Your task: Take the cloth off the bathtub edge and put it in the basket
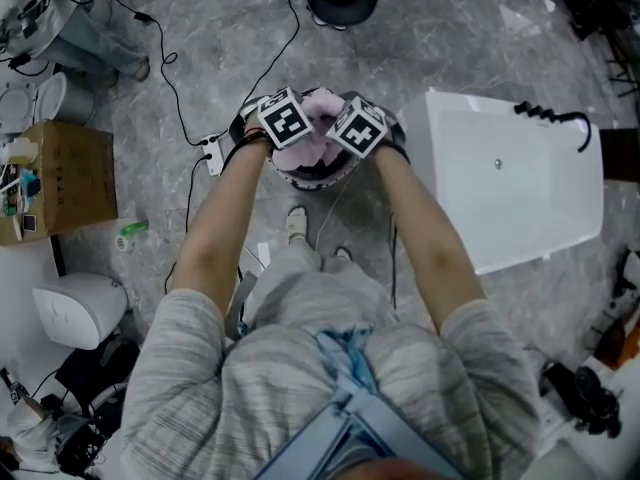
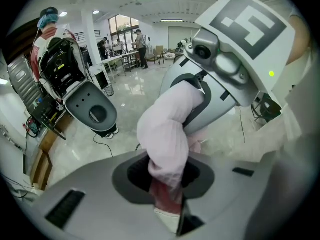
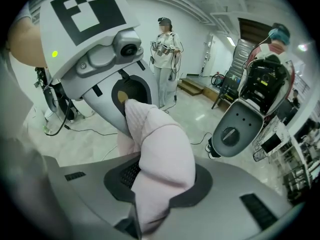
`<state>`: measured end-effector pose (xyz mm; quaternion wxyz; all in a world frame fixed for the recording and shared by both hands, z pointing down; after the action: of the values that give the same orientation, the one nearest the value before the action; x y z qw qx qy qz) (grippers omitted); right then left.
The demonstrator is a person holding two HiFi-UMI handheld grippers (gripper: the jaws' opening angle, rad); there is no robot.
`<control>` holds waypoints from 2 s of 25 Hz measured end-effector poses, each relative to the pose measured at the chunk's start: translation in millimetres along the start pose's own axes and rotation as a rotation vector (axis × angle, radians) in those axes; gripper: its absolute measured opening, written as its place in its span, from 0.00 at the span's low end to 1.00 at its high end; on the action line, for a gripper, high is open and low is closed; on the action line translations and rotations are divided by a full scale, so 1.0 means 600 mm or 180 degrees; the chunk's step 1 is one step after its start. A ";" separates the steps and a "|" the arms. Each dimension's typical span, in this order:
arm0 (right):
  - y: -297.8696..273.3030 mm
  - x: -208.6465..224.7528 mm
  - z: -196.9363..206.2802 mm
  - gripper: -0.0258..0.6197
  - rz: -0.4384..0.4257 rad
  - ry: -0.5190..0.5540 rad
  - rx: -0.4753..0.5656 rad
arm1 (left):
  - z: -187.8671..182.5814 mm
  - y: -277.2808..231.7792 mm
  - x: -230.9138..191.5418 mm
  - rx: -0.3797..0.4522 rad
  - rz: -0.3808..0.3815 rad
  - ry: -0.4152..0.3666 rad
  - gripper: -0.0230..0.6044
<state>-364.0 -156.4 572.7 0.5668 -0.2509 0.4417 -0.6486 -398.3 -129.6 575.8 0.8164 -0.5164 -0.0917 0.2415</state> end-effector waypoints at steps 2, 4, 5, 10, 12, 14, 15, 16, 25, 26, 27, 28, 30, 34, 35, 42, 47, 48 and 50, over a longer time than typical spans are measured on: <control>-0.009 -0.005 0.007 0.18 -0.0087 -0.0006 -0.0047 | 0.000 -0.009 -0.002 -0.0048 -0.0015 -0.0070 0.15; -0.017 -0.010 0.017 0.21 -0.0166 -0.0017 -0.0124 | 0.012 -0.024 0.000 -0.0154 -0.0011 -0.0067 0.15; -0.020 -0.012 0.021 0.25 -0.0182 -0.0011 -0.0166 | 0.019 -0.030 0.002 -0.0200 -0.0013 -0.0066 0.16; -0.030 -0.010 0.041 0.36 -0.0159 -0.0025 -0.0357 | 0.037 -0.034 -0.009 -0.0224 -0.0136 -0.0095 0.25; -0.030 -0.009 0.047 0.36 -0.0172 -0.0113 -0.0346 | 0.038 -0.035 -0.014 -0.0136 -0.0143 0.0008 0.26; -0.029 -0.005 0.046 0.36 -0.0167 -0.0170 -0.0305 | 0.032 -0.030 -0.021 -0.0055 -0.0169 0.0065 0.26; -0.027 -0.003 0.046 0.36 -0.0156 -0.0186 -0.0295 | 0.030 -0.028 -0.024 -0.0036 -0.0180 0.0078 0.26; -0.025 0.000 0.045 0.36 -0.0147 -0.0208 -0.0284 | 0.028 -0.026 -0.025 -0.0024 -0.0184 0.0087 0.26; -0.007 -0.001 0.058 0.36 -0.0158 -0.0445 -0.0153 | 0.030 -0.027 -0.002 -0.0017 -0.0093 0.0133 0.26; -0.005 -0.002 0.057 0.36 -0.0152 -0.0474 -0.0125 | 0.029 -0.025 -0.002 0.0011 -0.0111 0.0155 0.26; -0.002 -0.002 0.055 0.36 -0.0140 -0.0508 -0.0095 | 0.027 -0.023 -0.003 0.0057 -0.0135 0.0188 0.26; 0.001 -0.001 0.053 0.36 -0.0129 -0.0552 -0.0055 | 0.024 -0.019 -0.004 0.0117 -0.0163 0.0227 0.26; 0.009 0.004 0.048 0.36 -0.0102 -0.0661 0.0081 | 0.011 -0.009 -0.005 0.0240 -0.0227 0.0281 0.26; 0.022 0.025 0.045 0.36 0.0020 -0.0957 0.0415 | -0.016 0.020 -0.006 0.0490 -0.0340 0.0339 0.26; 0.028 0.024 0.041 0.36 -0.0008 -0.1089 0.0515 | -0.014 0.020 -0.002 0.0551 -0.0304 0.0404 0.26; 0.096 0.012 0.004 0.36 -0.0269 -0.1695 0.1218 | -0.054 0.084 0.035 0.1229 -0.0193 0.0649 0.26; 0.152 0.013 -0.014 0.36 -0.0392 -0.1900 0.1641 | -0.077 0.135 0.053 0.1600 -0.0168 0.0689 0.26; 0.163 0.012 -0.018 0.36 -0.0383 -0.1891 0.1699 | -0.082 0.145 0.058 0.1641 -0.0190 0.0655 0.26; 0.189 0.009 -0.024 0.36 -0.0323 -0.1812 0.1802 | -0.093 0.164 0.069 0.1730 -0.0225 0.0591 0.26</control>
<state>-319.1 -153.6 467.7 0.6804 -0.2760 0.0580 -0.6764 -369.7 -119.4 459.2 0.9377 -0.2950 0.0336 0.1803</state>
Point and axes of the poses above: the fingertips, and each gripper's own axes: y backward along the fingers, x to its right, z out of its underside, the point moved 2 cm from there along y, backward along the fingers, and after that the axes turned 6 degrees about z, right-handed, at the moved point
